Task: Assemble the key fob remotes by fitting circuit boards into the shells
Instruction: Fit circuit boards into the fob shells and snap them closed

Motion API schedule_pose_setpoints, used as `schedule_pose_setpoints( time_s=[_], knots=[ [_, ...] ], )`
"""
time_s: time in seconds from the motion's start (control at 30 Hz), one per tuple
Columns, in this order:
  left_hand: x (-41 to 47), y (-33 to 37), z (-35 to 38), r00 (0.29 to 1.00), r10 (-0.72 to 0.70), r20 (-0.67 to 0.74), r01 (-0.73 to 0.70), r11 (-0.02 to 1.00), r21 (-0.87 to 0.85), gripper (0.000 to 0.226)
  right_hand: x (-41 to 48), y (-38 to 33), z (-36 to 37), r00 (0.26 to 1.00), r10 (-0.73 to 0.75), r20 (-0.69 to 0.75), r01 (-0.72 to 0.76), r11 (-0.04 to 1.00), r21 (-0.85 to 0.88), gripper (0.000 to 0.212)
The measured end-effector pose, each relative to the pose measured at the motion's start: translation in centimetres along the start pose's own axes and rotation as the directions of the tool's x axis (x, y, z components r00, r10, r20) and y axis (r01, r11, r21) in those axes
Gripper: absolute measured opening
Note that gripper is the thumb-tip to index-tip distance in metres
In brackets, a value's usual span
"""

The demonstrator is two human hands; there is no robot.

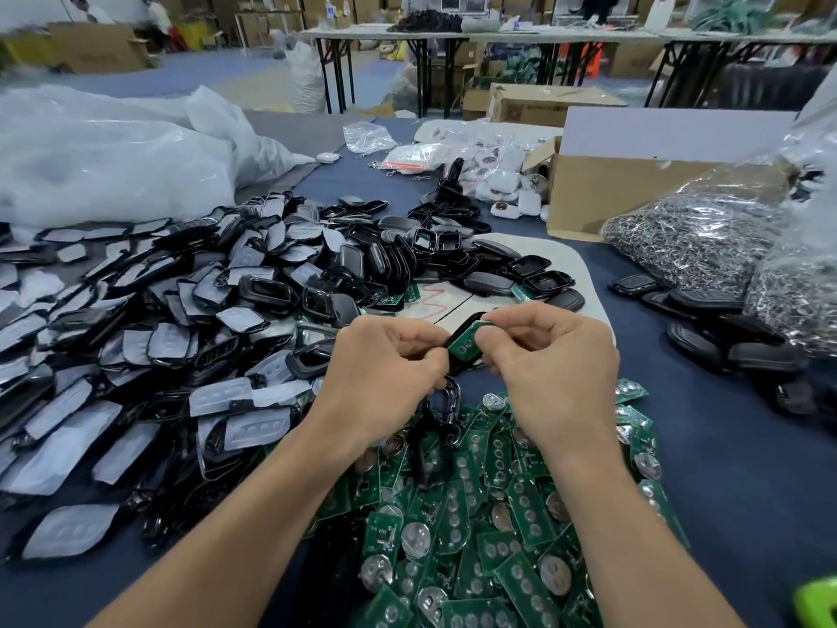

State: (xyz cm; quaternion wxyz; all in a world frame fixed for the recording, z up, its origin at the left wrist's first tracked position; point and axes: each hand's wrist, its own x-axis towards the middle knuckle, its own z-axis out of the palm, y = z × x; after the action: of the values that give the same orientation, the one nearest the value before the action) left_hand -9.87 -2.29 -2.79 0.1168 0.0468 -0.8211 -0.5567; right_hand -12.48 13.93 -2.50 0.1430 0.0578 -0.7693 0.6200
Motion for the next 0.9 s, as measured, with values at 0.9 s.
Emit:
schedule_pose_setpoints(
  time_s=[0.9],
  knots=[
    [0.49, -0.11, -0.80, 0.997, -0.063, 0.048, 0.059, 0.995, 0.075, 0.009, -0.55, 0.11, 0.28, 0.988, -0.153, -0.018, 0.146, 0.969, -0.201, 0.017]
  ],
)
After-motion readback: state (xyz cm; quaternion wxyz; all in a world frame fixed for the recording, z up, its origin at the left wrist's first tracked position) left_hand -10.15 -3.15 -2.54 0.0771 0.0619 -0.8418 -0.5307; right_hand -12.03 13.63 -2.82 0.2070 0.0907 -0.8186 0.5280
